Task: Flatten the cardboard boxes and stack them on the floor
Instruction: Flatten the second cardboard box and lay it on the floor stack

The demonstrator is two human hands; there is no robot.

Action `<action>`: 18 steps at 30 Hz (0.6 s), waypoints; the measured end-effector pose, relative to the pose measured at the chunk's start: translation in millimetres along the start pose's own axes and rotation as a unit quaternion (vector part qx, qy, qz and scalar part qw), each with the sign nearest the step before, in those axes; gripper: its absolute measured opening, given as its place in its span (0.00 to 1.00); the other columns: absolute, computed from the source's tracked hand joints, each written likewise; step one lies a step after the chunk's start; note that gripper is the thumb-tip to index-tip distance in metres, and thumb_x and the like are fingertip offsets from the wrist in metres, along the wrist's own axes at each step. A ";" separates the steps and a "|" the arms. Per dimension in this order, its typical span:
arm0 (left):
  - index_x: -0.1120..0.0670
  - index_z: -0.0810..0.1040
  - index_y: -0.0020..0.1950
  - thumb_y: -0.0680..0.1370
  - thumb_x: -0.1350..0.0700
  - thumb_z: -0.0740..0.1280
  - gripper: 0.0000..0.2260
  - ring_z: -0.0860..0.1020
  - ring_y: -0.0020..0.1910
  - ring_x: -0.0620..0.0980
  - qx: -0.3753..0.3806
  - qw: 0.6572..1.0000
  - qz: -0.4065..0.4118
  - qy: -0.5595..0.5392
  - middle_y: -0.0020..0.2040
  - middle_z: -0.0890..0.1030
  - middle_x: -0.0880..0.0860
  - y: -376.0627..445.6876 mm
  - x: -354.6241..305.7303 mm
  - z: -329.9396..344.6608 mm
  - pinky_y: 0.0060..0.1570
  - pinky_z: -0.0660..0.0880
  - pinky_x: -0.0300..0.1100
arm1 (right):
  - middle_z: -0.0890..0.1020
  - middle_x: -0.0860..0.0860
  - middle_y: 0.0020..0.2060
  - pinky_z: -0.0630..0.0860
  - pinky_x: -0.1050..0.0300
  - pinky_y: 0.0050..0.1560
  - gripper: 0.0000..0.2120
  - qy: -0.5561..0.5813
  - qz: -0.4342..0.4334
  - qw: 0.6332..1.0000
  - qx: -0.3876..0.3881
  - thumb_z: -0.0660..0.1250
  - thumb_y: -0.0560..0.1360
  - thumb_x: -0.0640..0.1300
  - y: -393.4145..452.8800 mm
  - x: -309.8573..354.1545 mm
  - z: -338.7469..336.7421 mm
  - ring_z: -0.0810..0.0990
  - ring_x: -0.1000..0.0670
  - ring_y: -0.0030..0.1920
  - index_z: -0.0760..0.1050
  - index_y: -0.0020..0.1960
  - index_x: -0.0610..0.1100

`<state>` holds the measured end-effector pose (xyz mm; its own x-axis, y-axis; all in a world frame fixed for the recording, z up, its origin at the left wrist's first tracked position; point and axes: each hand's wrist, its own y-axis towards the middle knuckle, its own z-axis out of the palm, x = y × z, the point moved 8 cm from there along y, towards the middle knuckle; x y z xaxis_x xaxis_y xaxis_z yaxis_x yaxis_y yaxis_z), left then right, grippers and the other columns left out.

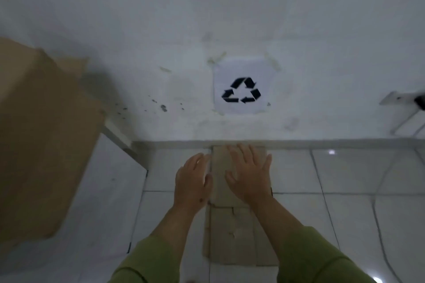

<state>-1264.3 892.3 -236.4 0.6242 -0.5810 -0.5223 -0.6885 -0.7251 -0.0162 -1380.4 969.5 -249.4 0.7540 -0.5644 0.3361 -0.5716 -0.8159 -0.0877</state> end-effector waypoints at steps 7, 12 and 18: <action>0.57 0.74 0.64 0.74 0.54 0.57 0.20 0.76 0.59 0.58 -0.134 0.989 -0.048 0.032 0.61 0.78 0.56 -63.9 -14.3 -179.6 0.54 0.75 0.50 | 0.72 0.46 0.68 0.55 0.23 0.62 0.30 0.053 -0.100 0.993 -0.044 0.54 0.68 0.54 -34.7 130.5 -111.0 0.68 0.39 0.70 0.66 0.70 0.52; 0.54 0.68 0.69 0.78 0.56 0.58 0.19 0.73 0.61 0.57 -0.210 0.973 -0.090 0.029 0.65 0.74 0.56 -113.7 9.7 -306.2 0.58 0.69 0.44 | 0.59 0.51 0.75 0.44 0.31 0.70 0.29 0.080 -0.166 0.981 -0.067 0.59 0.75 0.51 -61.4 242.2 -163.2 0.51 0.46 0.76 0.56 0.75 0.54; 0.52 0.69 0.67 0.77 0.56 0.59 0.18 0.72 0.61 0.56 -0.298 0.940 -0.142 0.081 0.63 0.76 0.54 -194.1 84.5 -444.2 0.55 0.71 0.50 | 0.55 0.51 0.76 0.44 0.31 0.70 0.31 0.082 -0.243 0.963 -0.086 0.60 0.75 0.52 -106.9 401.7 -188.3 0.49 0.45 0.76 0.52 0.75 0.54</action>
<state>-913.9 819.7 101.3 0.8331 -0.3467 -0.4310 -0.1866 -0.9097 0.3711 -1077.4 853.7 71.6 0.8922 -0.0825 0.4441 -0.2203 -0.9378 0.2683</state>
